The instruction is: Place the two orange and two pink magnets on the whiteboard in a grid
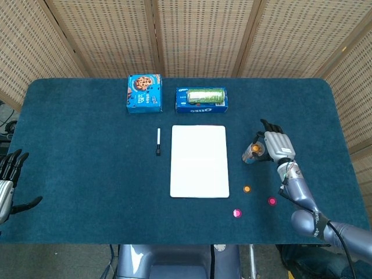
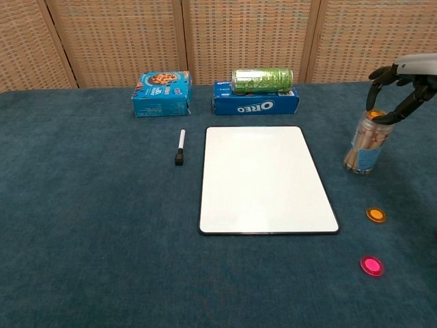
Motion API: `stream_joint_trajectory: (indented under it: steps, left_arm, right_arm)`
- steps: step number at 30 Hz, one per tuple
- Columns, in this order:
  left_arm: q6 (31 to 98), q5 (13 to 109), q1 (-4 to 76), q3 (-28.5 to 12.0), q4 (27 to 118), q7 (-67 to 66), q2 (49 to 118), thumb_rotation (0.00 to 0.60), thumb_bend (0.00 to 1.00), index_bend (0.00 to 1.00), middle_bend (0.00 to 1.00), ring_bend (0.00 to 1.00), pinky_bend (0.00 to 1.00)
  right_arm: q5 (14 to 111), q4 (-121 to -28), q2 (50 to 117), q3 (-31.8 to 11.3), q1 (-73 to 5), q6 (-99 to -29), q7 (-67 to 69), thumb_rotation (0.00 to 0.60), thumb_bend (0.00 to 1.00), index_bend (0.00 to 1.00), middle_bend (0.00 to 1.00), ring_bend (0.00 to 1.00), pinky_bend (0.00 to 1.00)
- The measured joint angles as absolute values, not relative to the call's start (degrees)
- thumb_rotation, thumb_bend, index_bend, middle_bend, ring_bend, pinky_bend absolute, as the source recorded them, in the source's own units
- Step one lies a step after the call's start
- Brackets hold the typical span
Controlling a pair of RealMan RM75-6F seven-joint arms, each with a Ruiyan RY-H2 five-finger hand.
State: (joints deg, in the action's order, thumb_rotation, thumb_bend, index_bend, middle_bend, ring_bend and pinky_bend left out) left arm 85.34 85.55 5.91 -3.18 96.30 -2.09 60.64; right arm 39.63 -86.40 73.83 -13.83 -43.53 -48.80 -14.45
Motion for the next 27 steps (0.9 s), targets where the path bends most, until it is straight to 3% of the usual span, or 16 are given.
stream_joint_trajectory:
  steps: [17, 27]
  left_arm:
    - [85.08, 85.10, 5.94, -3.34, 96.33, -1.25, 60.25, 0.600, 0.00, 0.00, 0.00, 0.00, 0.00]
    - [84.06, 84.66, 6.52, -3.54, 95.56, -1.62, 60.80, 0.600, 0.00, 0.00, 0.00, 0.00, 0.00]
  right_arm:
    - [40.07, -88.72, 73.51, -14.80, -44.60, -50.49, -14.69, 0.600, 0.36, 0.50, 0.00, 0.00, 0.00]
    - [34.83, -89.69, 77.83, -16.60, -53.16, -51.45, -24.51, 0.600, 0.36, 0.50, 0.00, 0.00, 0.00]
